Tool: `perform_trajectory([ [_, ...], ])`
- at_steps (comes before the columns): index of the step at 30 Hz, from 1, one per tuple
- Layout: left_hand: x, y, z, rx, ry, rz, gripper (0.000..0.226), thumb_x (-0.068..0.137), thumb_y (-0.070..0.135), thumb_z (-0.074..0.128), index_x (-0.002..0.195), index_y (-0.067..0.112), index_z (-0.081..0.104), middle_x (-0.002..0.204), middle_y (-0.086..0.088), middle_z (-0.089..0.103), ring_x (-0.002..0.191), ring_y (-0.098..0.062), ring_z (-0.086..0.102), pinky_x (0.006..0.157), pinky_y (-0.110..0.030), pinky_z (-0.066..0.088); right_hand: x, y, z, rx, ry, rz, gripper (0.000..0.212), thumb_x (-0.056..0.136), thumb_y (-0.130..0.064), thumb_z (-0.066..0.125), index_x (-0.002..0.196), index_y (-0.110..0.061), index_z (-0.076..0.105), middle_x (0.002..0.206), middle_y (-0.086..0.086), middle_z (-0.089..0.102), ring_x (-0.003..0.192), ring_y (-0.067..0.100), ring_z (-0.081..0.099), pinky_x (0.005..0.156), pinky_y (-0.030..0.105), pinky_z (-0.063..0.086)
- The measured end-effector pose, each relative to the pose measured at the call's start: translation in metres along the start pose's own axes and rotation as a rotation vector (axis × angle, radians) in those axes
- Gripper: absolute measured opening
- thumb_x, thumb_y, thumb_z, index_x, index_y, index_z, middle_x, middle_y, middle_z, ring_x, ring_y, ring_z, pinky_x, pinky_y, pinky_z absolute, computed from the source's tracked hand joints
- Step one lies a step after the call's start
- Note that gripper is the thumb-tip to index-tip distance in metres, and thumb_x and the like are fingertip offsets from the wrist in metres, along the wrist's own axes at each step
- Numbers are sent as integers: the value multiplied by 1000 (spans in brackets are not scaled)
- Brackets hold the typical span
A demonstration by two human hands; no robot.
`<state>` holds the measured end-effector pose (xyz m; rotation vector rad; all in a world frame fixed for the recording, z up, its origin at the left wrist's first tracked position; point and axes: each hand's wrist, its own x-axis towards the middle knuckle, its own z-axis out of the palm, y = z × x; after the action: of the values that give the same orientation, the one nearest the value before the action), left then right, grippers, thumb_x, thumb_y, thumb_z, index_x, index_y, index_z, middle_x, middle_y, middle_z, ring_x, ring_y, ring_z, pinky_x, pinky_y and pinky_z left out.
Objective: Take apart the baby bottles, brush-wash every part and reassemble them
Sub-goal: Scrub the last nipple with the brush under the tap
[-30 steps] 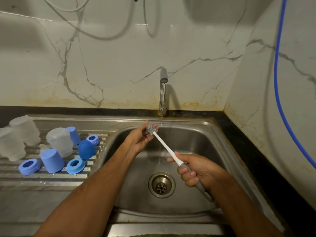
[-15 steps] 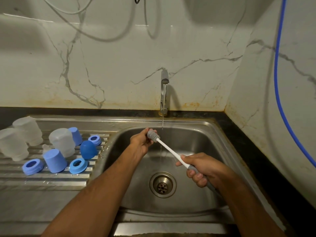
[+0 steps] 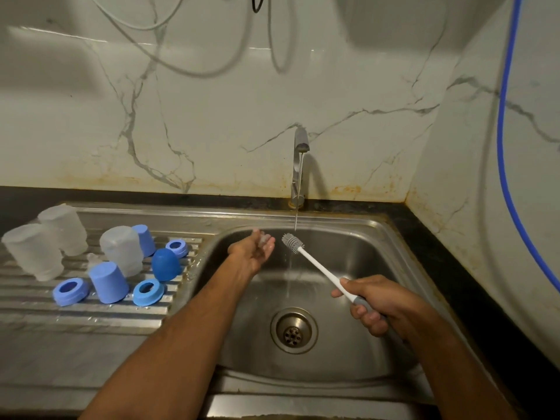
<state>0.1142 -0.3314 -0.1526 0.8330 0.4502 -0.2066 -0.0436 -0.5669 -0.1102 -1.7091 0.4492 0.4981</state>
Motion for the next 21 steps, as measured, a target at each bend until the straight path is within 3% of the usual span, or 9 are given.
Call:
perform_trajectory([
  [3, -3, 2, 5, 61, -21, -4, 15, 99, 6, 57, 109, -2, 65, 134, -22, 57, 123, -30, 60, 96, -37, 55, 0, -2, 1, 8, 9, 1, 38, 106, -41, 49, 115, -10, 69, 57, 2, 43, 41, 8, 30, 38, 17, 24],
  [7, 1, -1, 3, 100, 12, -42, 32, 102, -7, 44, 132, -7, 56, 144, -25, 47, 132, -32, 51, 106, -37, 48, 0, -3, 0, 2, 24, 9, 38, 107, -40, 49, 115, -9, 68, 56, 2, 43, 41, 8, 30, 38, 18, 24],
  [12, 0, -3, 3, 166, 3, -26, 28, 100, -6, 49, 125, -8, 59, 121, -21, 56, 122, -28, 57, 108, -39, 48, -2, -4, 2, 7, 36, 5, 38, 107, -40, 49, 114, -8, 68, 56, 2, 43, 41, 8, 30, 38, 17, 24],
  [16, 1, -14, 6, 204, 34, -41, 19, 97, -15, 47, 108, -9, 62, 116, -20, 60, 112, -31, 62, 94, -39, 57, 1, 2, 19, -42, 79, -35, 36, 106, -40, 51, 110, -9, 68, 56, 2, 43, 41, 9, 31, 40, 17, 24],
  [19, 2, -22, 11, 293, 95, 16, 13, 95, -12, 55, 105, -7, 62, 97, -20, 67, 80, -26, 68, 52, -26, 59, 7, 6, 39, -109, 152, -128, 35, 106, -38, 52, 106, -6, 66, 55, 2, 42, 39, 10, 30, 39, 17, 24],
  [21, -4, -29, 19, 345, 115, 46, 9, 95, -14, 54, 97, -8, 61, 83, -20, 65, 66, -27, 67, 43, -27, 57, 15, 5, 47, -185, 228, -212, 37, 106, -37, 50, 98, -3, 64, 56, 3, 42, 38, 12, 31, 40, 19, 24],
])
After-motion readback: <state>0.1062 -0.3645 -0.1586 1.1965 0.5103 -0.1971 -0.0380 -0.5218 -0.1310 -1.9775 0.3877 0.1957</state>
